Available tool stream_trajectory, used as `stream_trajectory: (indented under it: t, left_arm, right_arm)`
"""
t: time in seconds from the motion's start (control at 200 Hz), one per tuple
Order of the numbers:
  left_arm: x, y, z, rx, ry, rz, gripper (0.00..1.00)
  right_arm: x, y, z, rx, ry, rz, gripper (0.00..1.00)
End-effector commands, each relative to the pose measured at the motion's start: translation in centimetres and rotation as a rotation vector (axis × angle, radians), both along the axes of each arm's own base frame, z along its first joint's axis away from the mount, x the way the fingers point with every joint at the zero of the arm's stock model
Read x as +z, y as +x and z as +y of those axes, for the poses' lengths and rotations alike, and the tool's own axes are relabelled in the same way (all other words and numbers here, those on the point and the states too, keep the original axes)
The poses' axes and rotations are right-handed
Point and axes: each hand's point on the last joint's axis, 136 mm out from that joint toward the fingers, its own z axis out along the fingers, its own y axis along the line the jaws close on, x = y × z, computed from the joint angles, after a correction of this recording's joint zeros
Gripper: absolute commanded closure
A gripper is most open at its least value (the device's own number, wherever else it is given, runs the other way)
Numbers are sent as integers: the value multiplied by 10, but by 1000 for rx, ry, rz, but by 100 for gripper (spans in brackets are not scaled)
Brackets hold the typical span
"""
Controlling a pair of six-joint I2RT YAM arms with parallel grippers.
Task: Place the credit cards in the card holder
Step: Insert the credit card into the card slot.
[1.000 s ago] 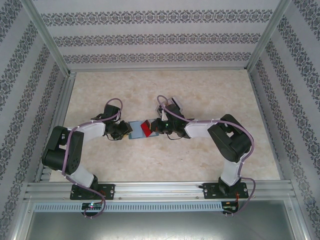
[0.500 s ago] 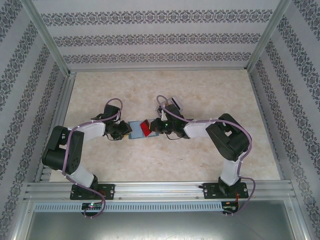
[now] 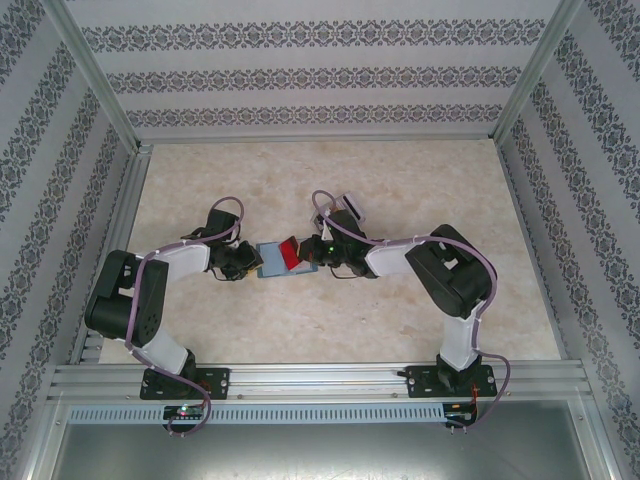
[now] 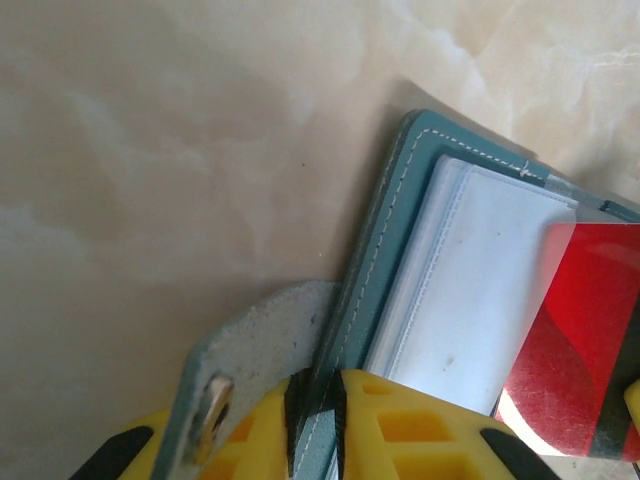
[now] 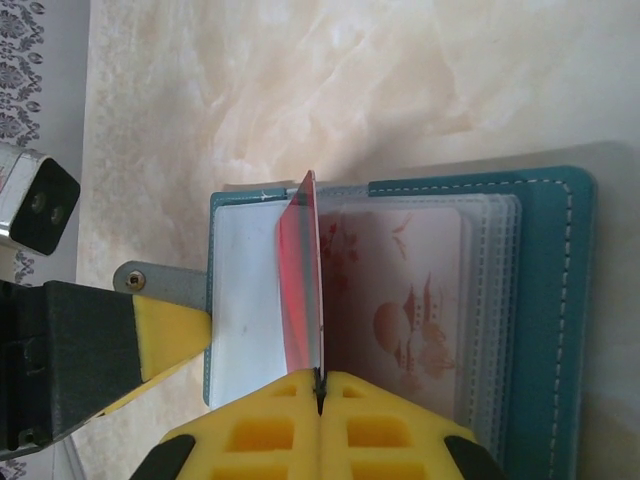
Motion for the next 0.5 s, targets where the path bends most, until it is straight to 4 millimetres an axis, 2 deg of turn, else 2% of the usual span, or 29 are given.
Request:
stream_trajectory:
  t: [0.0,0.495]
  left_arm:
    - [-3,7,-10,-21,-46,-25,81]
    - [-4,5,-11,-24,-50,-24,87]
  right_arm:
    - [-15,-2,3,-16,-24,10,93]
    - [-24,-9,10,-15,-42,7,93]
